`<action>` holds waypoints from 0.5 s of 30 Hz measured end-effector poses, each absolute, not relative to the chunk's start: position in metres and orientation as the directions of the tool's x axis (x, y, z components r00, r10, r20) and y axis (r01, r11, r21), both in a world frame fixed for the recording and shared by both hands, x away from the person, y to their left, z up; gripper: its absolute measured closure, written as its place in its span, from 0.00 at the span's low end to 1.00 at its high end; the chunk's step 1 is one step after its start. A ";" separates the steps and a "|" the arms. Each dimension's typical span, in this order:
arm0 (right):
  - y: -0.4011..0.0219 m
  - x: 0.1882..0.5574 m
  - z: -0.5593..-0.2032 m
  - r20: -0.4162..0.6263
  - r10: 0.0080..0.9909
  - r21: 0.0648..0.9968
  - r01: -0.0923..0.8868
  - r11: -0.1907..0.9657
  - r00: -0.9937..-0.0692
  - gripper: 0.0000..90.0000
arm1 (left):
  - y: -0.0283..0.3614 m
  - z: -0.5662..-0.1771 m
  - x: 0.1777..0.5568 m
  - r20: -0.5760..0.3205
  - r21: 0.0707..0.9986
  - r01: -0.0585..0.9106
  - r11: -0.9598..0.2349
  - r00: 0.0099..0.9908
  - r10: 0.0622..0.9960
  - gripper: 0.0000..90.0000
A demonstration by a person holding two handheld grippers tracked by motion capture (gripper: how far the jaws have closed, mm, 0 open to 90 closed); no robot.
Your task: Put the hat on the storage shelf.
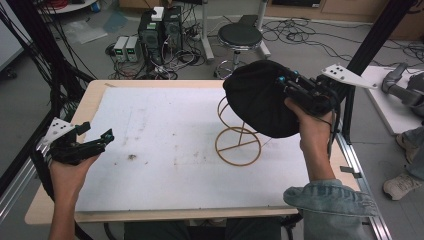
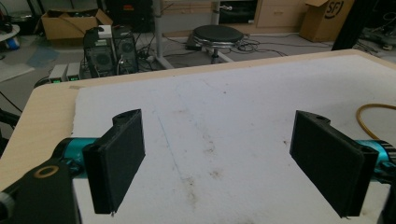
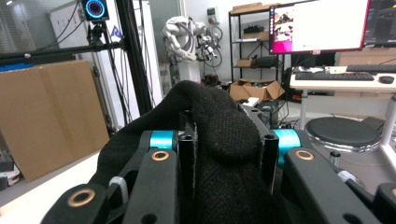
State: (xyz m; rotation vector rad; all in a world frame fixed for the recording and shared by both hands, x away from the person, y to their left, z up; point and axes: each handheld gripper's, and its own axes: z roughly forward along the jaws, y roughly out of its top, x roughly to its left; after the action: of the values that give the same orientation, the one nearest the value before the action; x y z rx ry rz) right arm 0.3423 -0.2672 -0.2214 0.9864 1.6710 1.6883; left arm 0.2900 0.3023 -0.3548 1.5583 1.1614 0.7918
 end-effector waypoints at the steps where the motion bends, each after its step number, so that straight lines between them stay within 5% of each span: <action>1: -0.265 0.343 -0.223 0.115 0.811 0.992 0.114 -0.061 -0.573 0.78 | 0.303 -0.355 0.290 -0.056 0.955 0.292 -0.045 0.326 0.944 0.20; 15: -0.242 0.352 -0.247 0.092 0.802 0.988 0.154 0.000 -0.590 0.77 | 0.302 -0.355 0.290 -0.060 0.955 0.293 -0.040 0.326 0.943 0.20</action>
State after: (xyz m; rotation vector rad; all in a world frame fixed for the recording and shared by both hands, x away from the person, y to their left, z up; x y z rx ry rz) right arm 0.3519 -0.2423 -0.2468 0.9852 1.7663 1.6335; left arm 0.2905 0.3023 -0.3554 1.5567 1.1621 0.7882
